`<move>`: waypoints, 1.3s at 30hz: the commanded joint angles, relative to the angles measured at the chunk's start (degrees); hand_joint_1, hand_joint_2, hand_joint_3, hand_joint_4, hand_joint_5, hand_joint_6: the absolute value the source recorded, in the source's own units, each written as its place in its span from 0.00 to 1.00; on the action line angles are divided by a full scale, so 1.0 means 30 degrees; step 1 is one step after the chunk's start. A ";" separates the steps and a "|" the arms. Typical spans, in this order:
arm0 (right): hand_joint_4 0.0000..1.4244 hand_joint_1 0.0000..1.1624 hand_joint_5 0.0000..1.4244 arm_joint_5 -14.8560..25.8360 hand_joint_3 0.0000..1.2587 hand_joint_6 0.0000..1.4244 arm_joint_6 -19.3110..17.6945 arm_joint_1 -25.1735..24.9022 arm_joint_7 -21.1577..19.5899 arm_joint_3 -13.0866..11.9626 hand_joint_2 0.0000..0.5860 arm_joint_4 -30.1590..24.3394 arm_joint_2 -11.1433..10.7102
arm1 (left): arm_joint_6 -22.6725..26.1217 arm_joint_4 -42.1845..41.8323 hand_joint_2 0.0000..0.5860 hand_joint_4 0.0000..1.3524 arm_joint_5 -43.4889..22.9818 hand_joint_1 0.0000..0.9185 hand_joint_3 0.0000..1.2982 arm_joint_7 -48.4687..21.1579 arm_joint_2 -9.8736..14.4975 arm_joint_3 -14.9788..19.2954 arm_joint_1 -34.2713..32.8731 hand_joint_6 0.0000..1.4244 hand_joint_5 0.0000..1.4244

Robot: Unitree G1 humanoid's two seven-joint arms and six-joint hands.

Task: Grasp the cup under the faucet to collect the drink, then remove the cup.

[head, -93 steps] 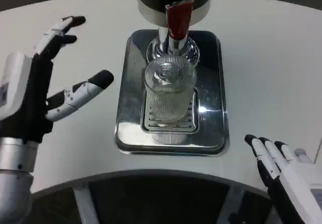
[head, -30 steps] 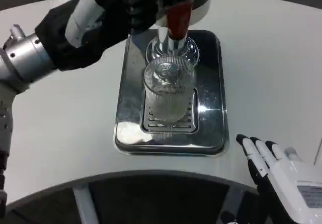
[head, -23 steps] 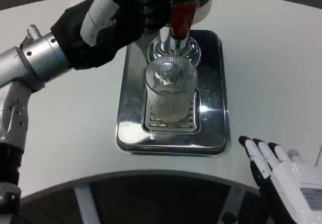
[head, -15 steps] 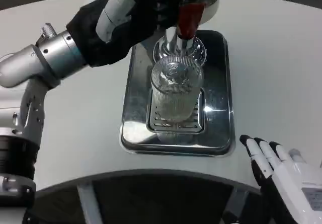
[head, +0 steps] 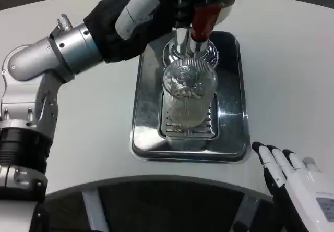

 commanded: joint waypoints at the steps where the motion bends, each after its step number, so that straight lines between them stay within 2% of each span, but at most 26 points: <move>1: 0.00 0.59 0.00 0.0019 0.00 0.00 -0.0124 0.0236 -0.0371 0.0091 0.52 -0.0222 0.0098 | -0.1047 0.0175 0.03 0.00 0.0619 0.00 0.01 -0.0946 -0.0229 -0.0557 -0.0875 0.02 0.04; 11: 0.00 0.59 0.00 0.0032 0.00 0.00 -0.0179 0.0088 -0.0347 0.0225 0.52 -0.0226 0.0228 | -0.2794 0.0545 0.04 0.00 0.1356 0.00 0.04 -0.1831 0.0263 -0.0863 -0.1166 0.02 0.04; 21: 0.00 0.59 0.00 0.0045 0.00 0.00 -0.0079 -0.0281 -0.0146 0.0344 0.52 -0.0240 0.0400 | -0.5979 0.1336 0.04 0.00 0.2495 0.00 0.05 -0.2707 0.1287 -0.1449 -0.1500 0.01 0.05; 26: 0.00 0.59 0.00 0.0140 0.00 0.00 0.0024 -0.0459 -0.0110 0.0385 0.52 -0.0159 0.0500 | -0.6871 0.1707 0.05 0.00 0.2753 0.00 0.06 -0.2847 0.1622 -0.1680 -0.1532 0.01 0.05; 29: 0.00 0.59 0.00 0.0807 0.00 0.00 0.0194 -0.0771 -0.0188 0.0127 0.52 -0.0013 0.0533 | -0.7232 0.1849 0.05 0.00 0.2826 0.00 0.06 -0.2814 0.1821 -0.1823 -0.1512 0.01 0.05; 32: 0.00 0.58 0.00 0.2134 0.00 0.00 0.0458 -0.1455 -0.0426 -0.0363 0.49 0.0471 0.0547 | -0.7688 0.2054 0.05 0.00 0.2949 0.00 0.06 -0.2735 0.2085 -0.1890 -0.1489 0.01 0.05; 34: 0.00 0.56 0.00 0.3176 0.00 0.00 0.0687 -0.2251 -0.0709 -0.0698 0.49 0.1099 0.0591 | -0.7836 0.2184 0.05 0.00 0.2983 0.00 0.06 -0.2691 0.2233 -0.1917 -0.1433 0.01 0.05; 39: 0.00 0.53 0.00 0.4810 0.01 0.02 0.1063 -0.3871 -0.1746 -0.1119 0.47 0.2531 0.0516 | -0.8138 0.2381 0.05 0.00 0.3114 0.00 0.06 -0.2614 0.2464 -0.1955 -0.1334 0.00 0.05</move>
